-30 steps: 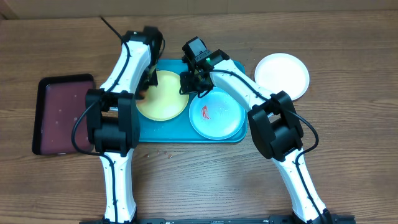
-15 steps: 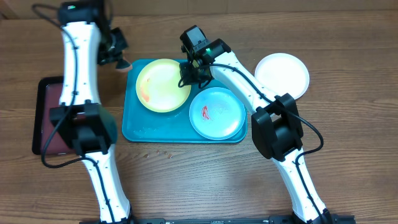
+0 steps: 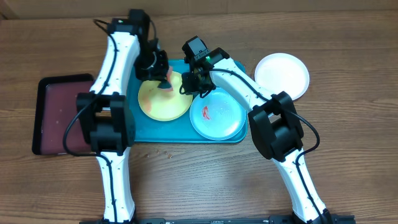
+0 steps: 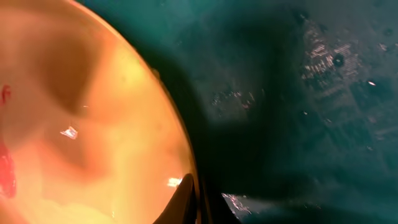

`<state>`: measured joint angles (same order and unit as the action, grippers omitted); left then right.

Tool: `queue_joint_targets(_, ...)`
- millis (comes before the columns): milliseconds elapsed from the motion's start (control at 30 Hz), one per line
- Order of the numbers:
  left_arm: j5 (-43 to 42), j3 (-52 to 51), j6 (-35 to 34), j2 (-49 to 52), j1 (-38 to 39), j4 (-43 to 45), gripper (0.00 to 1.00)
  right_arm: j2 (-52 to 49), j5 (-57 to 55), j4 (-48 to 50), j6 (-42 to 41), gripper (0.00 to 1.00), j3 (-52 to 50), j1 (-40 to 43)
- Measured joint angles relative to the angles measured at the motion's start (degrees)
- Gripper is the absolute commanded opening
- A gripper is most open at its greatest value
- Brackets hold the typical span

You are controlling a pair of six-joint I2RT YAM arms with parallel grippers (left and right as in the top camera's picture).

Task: Clean dirty plates on tray and stack at the side
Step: 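Scrub the yellow plate with the sponge in the left gripper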

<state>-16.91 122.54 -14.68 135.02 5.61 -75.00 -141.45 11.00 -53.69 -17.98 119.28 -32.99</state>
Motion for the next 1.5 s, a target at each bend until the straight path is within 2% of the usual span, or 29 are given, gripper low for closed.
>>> queue_joint_targets(367,10.01,-8.15,-2.29,0.00,2.21,6.73,0.04,1.16,0.87,2.97,-0.02,0.04,-2.73,0.02)
queue_joint_targets(600,11.91,-14.56,-3.02,-1.49,2.19,13.46,0.04,1.16,1.01,3.08,-0.02,0.04,-2.89,0.02)
queue_joint_targets(800,19.89,-15.26,-3.19,-2.05,2.47,11.41,0.04,1.16,1.70,3.19,0.00,0.04,-3.02,-0.04)
queue_joint_targets(1000,24.94,-15.26,-3.19,-2.05,-0.42,8.55,0.04,1.16,1.99,3.21,0.00,0.04,-3.04,-0.04)
queue_joint_targets(1267,24.81,-13.49,-3.15,-1.81,-2.01,5.97,0.04,1.16,2.49,3.43,-0.04,0.04,-3.06,-0.44)
queue_joint_targets(1500,11.30,-12.66,-2.91,-1.77,-2.32,10.84,0.04,1.16,2.51,3.54,-0.04,0.04,-3.06,-0.44)
